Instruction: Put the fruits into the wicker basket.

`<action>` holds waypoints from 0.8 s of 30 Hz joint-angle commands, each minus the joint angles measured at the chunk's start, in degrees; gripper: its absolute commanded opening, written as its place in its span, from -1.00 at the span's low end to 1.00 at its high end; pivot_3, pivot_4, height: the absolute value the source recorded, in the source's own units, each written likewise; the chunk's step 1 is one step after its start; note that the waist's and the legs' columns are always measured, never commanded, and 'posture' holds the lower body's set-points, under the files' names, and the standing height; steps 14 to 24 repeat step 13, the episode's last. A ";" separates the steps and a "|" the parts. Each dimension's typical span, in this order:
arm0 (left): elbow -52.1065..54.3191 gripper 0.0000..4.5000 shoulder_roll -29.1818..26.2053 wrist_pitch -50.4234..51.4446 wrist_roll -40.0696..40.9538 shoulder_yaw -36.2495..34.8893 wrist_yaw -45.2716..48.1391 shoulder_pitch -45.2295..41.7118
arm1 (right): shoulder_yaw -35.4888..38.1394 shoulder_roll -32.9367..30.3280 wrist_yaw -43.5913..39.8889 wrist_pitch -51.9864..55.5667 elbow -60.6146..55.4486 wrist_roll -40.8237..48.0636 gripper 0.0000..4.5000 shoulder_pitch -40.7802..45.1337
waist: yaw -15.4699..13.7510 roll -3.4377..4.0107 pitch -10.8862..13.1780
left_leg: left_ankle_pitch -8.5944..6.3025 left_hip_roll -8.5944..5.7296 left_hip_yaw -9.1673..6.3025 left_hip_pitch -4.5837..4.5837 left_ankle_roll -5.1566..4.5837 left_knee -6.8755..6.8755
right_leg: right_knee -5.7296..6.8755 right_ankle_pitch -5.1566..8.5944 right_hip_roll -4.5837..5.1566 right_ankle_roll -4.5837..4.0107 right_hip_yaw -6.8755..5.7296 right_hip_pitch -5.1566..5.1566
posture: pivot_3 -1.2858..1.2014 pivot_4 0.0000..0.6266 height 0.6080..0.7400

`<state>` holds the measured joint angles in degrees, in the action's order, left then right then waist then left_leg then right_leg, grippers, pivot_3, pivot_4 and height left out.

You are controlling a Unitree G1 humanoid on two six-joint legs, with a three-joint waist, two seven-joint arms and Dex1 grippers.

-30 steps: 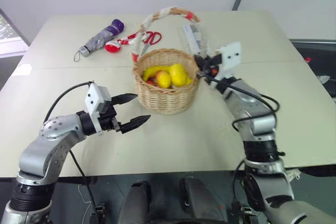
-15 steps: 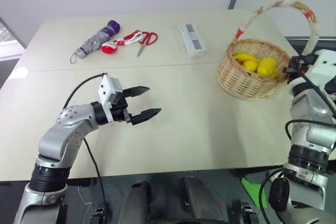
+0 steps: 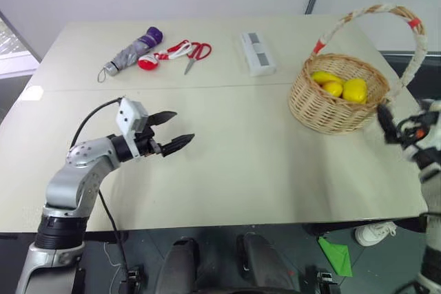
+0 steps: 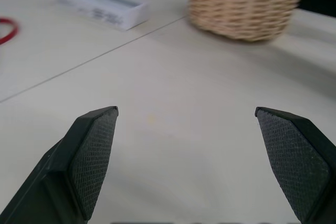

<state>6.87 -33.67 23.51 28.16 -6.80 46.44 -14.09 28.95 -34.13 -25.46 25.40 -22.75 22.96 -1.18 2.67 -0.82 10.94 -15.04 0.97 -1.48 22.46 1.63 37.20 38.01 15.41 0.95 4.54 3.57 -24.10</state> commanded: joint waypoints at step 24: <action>2.19 1.00 3.42 -5.81 -3.80 -5.01 -8.89 9.55 | -26.76 5.91 -8.69 -6.18 6.73 -4.33 0.85 12.33 | -0.74 -0.11 -0.01 | -0.01 0.03 0.04 -0.03 0.01 0.01 | -0.03 0.00 0.02 -0.01 0.16 0.04 | 0.03 -0.52 1.00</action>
